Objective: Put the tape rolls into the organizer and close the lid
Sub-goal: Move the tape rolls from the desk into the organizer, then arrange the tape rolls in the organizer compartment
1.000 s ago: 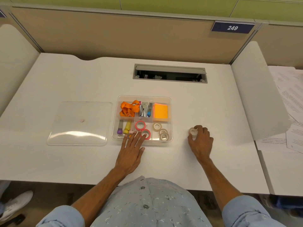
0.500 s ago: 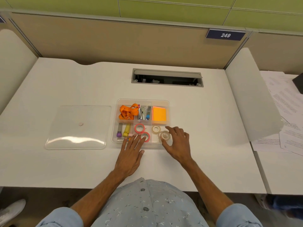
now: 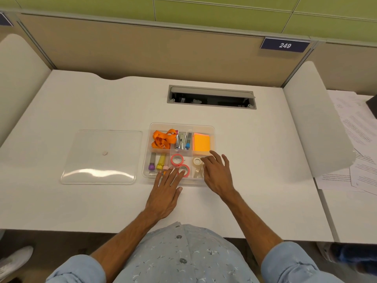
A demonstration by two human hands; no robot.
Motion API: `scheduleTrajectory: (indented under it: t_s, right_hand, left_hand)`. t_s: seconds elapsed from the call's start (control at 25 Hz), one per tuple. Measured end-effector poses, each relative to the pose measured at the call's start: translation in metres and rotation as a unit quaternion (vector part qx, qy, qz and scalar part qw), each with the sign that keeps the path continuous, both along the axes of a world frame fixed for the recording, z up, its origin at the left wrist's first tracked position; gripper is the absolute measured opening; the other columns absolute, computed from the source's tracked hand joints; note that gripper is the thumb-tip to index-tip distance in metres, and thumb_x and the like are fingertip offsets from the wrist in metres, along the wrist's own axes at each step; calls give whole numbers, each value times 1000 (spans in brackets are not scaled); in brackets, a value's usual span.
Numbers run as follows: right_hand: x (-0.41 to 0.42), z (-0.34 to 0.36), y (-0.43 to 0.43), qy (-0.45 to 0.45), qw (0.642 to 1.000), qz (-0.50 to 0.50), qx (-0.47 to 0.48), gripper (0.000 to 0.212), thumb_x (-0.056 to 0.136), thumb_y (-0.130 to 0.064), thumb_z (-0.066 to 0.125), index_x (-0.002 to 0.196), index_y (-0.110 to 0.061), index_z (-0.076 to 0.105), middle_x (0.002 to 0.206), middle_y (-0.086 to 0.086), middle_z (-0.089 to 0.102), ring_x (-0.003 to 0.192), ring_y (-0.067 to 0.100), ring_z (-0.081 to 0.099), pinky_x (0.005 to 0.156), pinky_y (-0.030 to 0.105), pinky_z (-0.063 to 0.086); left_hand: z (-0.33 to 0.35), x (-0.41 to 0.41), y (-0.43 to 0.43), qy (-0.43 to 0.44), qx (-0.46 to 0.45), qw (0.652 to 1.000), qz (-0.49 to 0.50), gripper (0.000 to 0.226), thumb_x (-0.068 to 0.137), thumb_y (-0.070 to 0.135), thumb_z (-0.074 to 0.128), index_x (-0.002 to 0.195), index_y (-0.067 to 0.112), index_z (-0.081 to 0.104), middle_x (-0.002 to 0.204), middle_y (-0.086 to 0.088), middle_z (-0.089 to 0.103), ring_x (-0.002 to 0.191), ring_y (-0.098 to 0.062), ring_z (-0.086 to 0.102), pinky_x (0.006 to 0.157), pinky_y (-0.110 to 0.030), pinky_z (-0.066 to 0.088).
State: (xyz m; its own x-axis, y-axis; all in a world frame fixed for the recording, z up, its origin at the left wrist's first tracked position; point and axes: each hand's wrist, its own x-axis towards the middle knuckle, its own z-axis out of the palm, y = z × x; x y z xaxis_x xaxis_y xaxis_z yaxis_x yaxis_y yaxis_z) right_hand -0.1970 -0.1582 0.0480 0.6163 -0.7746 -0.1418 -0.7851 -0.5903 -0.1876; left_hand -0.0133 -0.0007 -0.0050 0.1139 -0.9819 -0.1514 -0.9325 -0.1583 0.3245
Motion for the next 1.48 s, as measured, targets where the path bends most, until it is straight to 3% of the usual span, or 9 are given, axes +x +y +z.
scheduleTrajectory:
  t_s: [0.12,0.4,0.84,1.12,1.28,1.48]
  right_hand:
    - [10,1,-3,64,998,22,8,48,108,-42,47,153,-26,50,168,-3,43,168,22,8,136,58,3]
    - [20,-3,6,113,993,17,7,51,105,-46,49,150,-20,54,164,5,48,168,28,0,134,62,-6]
    - [23,-2,-1,82,996,2,40,52,107,-40,49,156,-24,45,168,1,41,168,25,-1,135,59,-5]
    - [6,0,-11,4,999,-21,44,52,106,-32,53,157,-25,48,165,-4,48,167,20,16,137,53,5]
    - [10,-2,-10,41,998,-9,56,49,107,-35,51,156,-28,49,165,-6,48,168,16,8,137,53,1]
    - [14,-5,-4,3,997,-39,73,48,108,-39,52,155,-28,50,163,-7,50,168,14,5,136,53,-4]
  left_hand:
    - [-1,0,0,-1,2,1000,1,63,112,49,36,168,27,17,177,-1,13,166,-26,8,136,-53,1]
    - [-2,0,-1,-10,20,1000,2,65,112,53,30,168,29,9,179,1,6,166,-23,0,136,-52,-4]
    - [-2,-1,-1,-12,17,1000,3,64,112,51,31,168,29,10,178,0,7,166,-23,1,136,-52,-2]
    - [-3,-1,0,-19,3,1000,-1,62,113,48,30,168,27,11,178,0,10,166,-23,3,136,-54,3]
    - [-3,-1,0,-17,2,1000,0,62,113,47,33,168,26,14,178,-1,13,166,-23,6,137,-53,2]
    - [-3,0,-1,-18,10,1000,-3,62,113,49,31,168,27,12,178,0,10,166,-23,3,136,-54,2]
